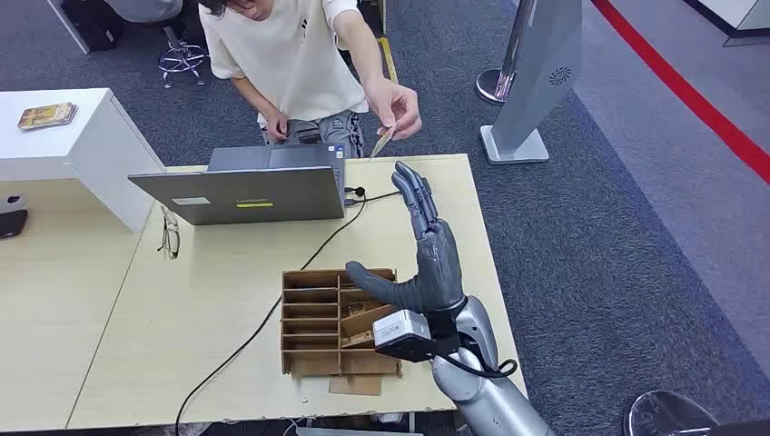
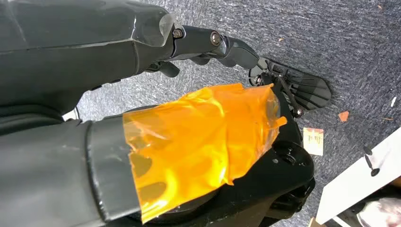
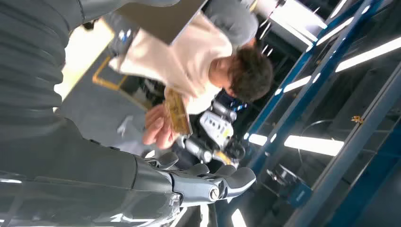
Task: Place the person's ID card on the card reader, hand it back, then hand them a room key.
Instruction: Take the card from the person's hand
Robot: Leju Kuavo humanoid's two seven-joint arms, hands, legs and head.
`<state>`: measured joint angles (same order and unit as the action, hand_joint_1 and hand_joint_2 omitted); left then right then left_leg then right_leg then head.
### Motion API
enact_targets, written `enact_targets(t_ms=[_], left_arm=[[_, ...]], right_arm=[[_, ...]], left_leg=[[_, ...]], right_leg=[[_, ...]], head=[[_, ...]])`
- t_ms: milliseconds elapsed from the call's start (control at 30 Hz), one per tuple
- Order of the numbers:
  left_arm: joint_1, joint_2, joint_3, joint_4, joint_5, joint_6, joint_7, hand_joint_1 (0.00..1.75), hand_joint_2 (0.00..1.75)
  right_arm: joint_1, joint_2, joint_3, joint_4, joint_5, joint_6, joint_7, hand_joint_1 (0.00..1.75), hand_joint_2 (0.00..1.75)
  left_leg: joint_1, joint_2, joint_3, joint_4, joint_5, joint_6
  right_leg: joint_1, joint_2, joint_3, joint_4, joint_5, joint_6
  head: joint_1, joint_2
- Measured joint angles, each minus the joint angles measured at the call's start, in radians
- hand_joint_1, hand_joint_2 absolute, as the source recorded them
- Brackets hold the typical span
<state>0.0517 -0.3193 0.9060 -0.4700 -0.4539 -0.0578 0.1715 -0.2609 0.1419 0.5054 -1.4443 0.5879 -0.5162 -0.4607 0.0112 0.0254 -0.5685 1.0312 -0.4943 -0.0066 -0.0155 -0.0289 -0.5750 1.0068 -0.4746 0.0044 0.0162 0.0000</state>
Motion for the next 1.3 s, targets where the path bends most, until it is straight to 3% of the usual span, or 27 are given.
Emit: enact_targets(t_ms=[333,1133,1167,1233,1300], left_arm=[[-0.001,0.002,-0.007,-0.001,-0.063,-0.017,-0.005,0.0,0.0],[-0.016,0.027,-0.013,0.052,-0.159,-0.014,-0.078,0.0,0.0],[-0.018,0.029,-0.014,0.057,-0.16,-0.014,-0.08,0.0,0.0],[-0.021,0.033,-0.014,0.064,-0.165,-0.013,-0.083,0.0,0.0],[-0.022,0.036,-0.014,0.07,-0.168,-0.013,-0.086,0.0,0.0]], right_arm=[[-0.096,-0.02,0.025,0.114,0.179,-0.089,0.069,0.0,1.75],[-0.305,-0.049,0.082,0.389,0.401,-0.146,0.175,0.02,1.75],[-0.308,-0.049,0.085,0.398,0.404,-0.146,0.176,0.06,1.75],[-0.312,-0.05,0.09,0.411,0.408,-0.148,0.179,0.66,1.75],[-0.314,-0.051,0.094,0.422,0.409,-0.152,0.182,1.4,1.75]], left_leg=[[0.0,0.0,0.0,0.0,0.0,0.0],[0.0,0.0,0.0,0.0,0.0,0.0],[0.0,0.0,0.0,0.0,0.0,0.0],[0.0,0.0,0.0,0.0,0.0,0.0],[0.0,0.0,0.0,0.0,0.0,0.0]], right_leg=[[0.0,0.0,0.0,0.0,0.0,0.0],[0.0,0.0,0.0,0.0,0.0,0.0],[0.0,0.0,0.0,0.0,0.0,0.0],[0.0,0.0,0.0,0.0,0.0,0.0],[0.0,0.0,0.0,0.0,0.0,0.0]], head=[[0.0,0.0],[0.0,0.0],[0.0,0.0],[0.0,0.0],[0.0,0.0]])
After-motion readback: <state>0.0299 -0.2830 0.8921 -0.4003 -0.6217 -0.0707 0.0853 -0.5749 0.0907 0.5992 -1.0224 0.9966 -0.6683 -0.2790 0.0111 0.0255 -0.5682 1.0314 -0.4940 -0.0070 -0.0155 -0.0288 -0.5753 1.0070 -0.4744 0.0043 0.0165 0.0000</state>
